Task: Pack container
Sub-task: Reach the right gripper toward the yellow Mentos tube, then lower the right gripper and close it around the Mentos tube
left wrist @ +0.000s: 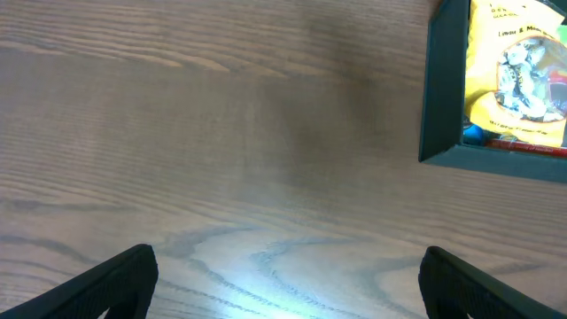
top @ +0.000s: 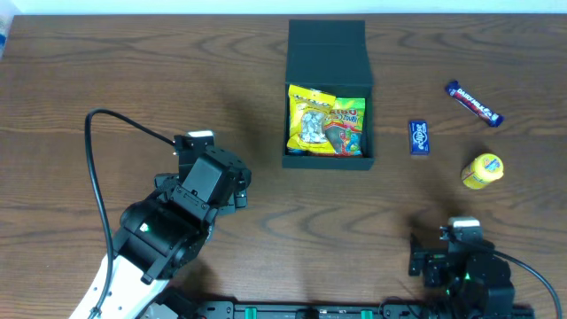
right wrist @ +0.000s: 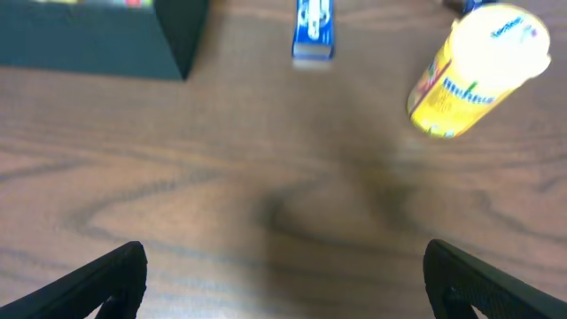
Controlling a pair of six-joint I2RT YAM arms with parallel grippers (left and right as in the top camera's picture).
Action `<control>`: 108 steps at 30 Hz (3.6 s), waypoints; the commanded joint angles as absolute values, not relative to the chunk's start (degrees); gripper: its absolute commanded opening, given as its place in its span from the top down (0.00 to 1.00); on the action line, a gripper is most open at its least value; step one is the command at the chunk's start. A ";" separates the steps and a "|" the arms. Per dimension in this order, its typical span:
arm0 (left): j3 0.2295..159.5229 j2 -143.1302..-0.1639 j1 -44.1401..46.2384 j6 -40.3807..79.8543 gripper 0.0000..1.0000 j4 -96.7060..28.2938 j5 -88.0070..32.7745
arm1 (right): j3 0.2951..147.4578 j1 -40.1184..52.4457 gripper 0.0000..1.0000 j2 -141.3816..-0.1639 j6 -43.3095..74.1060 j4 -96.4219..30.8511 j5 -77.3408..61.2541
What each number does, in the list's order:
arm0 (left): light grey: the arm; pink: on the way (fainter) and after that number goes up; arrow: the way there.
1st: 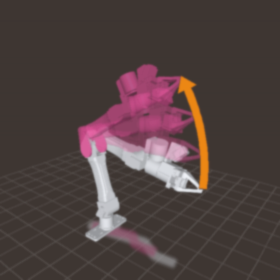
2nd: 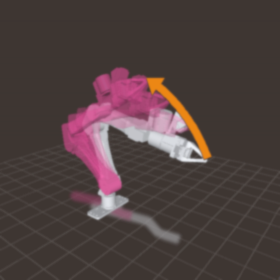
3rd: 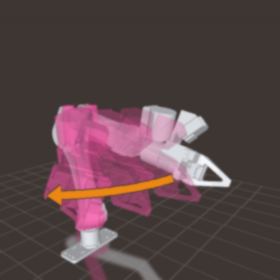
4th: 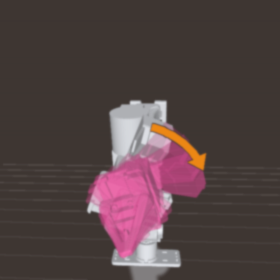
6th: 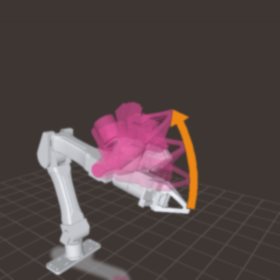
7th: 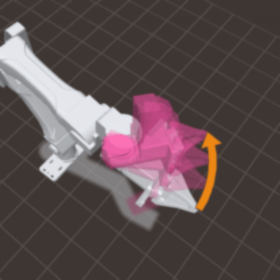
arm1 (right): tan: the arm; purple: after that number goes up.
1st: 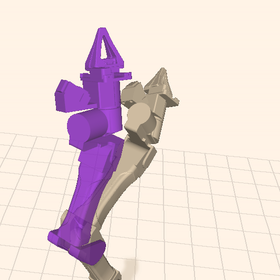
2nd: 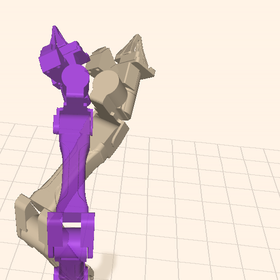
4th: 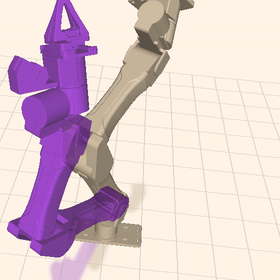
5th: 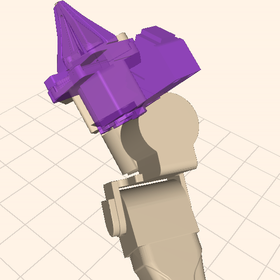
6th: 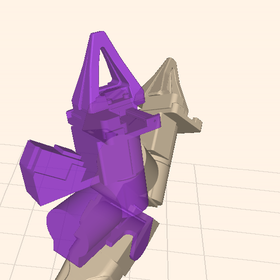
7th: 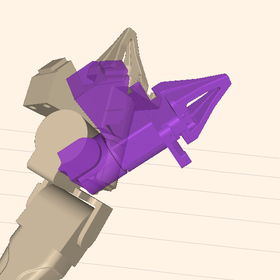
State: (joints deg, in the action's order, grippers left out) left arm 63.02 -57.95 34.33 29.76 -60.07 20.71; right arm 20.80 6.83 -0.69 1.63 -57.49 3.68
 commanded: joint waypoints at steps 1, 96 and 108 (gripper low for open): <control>62.72 -57.74 34.11 29.15 0.05 -60.38 20.49 | 20.53 6.28 0.01 -1.50 0.34 -55.20 4.47; 62.72 -57.74 34.11 29.15 0.05 -60.38 20.49 | 62.52 -24.56 0.01 -89.27 5.08 -48.47 -8.10; 62.72 -57.74 34.11 29.15 0.05 -60.38 20.49 | 60.20 -24.56 0.01 -91.50 5.08 -42.61 -8.45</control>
State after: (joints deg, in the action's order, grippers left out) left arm 63.00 -57.95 34.28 29.76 -60.16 19.88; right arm 60.51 -24.62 -90.11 5.61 -43.07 -7.86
